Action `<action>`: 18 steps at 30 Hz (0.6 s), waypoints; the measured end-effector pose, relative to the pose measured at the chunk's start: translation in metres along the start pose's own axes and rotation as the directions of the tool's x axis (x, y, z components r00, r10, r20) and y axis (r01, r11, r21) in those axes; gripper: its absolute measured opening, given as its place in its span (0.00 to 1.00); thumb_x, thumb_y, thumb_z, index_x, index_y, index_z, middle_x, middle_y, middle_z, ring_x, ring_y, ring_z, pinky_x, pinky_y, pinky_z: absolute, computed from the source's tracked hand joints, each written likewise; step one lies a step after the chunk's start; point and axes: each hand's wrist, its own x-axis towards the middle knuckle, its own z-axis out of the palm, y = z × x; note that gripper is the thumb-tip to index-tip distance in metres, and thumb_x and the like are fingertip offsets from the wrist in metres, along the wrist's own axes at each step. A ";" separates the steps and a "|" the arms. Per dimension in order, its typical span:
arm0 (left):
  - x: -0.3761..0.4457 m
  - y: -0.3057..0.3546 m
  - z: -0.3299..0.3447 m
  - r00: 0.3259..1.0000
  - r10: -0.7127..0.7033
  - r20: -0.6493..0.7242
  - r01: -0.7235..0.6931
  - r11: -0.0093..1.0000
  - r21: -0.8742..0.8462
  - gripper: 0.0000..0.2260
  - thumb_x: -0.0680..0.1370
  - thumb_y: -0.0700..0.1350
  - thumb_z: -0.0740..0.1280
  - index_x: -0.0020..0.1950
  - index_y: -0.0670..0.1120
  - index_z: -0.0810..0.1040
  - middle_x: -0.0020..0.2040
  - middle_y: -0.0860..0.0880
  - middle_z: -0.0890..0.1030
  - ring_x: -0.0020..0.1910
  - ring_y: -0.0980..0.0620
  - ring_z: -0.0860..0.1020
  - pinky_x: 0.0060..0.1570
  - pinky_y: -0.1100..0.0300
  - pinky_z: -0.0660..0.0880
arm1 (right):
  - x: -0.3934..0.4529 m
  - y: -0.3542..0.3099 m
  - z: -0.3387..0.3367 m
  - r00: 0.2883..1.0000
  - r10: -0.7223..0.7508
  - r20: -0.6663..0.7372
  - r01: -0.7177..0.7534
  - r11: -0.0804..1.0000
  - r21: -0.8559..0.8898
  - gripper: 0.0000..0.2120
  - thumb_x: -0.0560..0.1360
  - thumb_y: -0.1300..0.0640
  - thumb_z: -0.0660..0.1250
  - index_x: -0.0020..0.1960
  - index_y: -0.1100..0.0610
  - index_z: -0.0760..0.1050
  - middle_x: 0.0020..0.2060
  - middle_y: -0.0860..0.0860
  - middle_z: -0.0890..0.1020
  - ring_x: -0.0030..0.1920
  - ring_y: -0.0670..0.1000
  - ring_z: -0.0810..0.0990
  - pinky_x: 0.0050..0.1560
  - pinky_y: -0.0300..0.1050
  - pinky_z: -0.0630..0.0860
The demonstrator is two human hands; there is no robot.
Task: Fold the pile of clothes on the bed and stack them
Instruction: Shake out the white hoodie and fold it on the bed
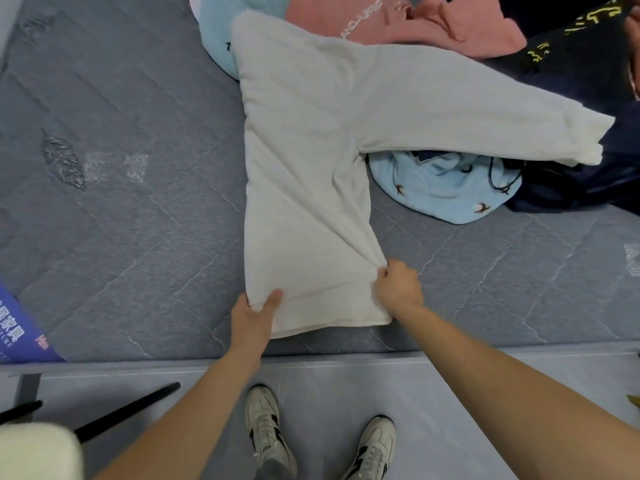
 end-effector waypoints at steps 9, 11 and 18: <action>0.033 0.015 -0.007 1.000 0.016 -0.010 -0.014 0.990 0.143 0.14 0.79 0.57 0.73 0.57 0.48 0.83 0.51 0.52 0.86 0.52 0.50 0.83 0.47 0.55 0.79 | -0.002 -0.015 0.012 0.999 0.011 -0.040 -0.007 0.995 0.099 0.23 0.83 0.41 0.61 0.58 0.63 0.75 0.56 0.60 0.80 0.58 0.64 0.78 0.59 0.59 0.75; 0.033 0.015 -0.007 0.998 0.069 0.003 -0.068 0.986 0.153 0.11 0.81 0.54 0.72 0.58 0.49 0.84 0.52 0.53 0.86 0.53 0.51 0.84 0.51 0.53 0.80 | -0.006 -0.017 0.018 0.990 -0.066 -0.123 0.076 0.994 0.076 0.18 0.86 0.45 0.58 0.51 0.61 0.71 0.48 0.62 0.81 0.50 0.65 0.78 0.50 0.58 0.74; 0.031 0.003 -0.031 0.989 0.150 0.016 -0.144 0.906 0.397 0.13 0.82 0.55 0.69 0.61 0.49 0.82 0.51 0.53 0.84 0.55 0.48 0.82 0.50 0.57 0.75 | -0.012 0.021 0.035 0.978 -0.166 -0.128 0.142 0.974 -0.179 0.15 0.86 0.47 0.58 0.47 0.57 0.68 0.42 0.61 0.81 0.45 0.67 0.81 0.39 0.52 0.67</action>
